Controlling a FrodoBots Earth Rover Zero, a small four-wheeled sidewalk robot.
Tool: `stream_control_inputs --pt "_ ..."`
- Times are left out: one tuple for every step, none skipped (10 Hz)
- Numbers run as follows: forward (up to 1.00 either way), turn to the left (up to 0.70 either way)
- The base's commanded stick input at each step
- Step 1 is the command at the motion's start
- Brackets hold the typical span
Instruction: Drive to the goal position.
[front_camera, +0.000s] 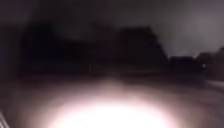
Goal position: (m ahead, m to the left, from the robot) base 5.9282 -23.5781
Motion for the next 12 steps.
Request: stream_control_inputs --pt "0.70 -0.35" --pt "0.70 -0.35" --pt "0.70 -0.35" --pt "0.70 -0.35" --pt "0.70 -0.35" --pt "0.70 -0.35" --pt "0.70 -0.35" --pt "0.70 -0.35" --pt "0.70 -0.35" --pt "0.70 -0.06" --pt "0.70 0.00" --pt "0.70 0.00"
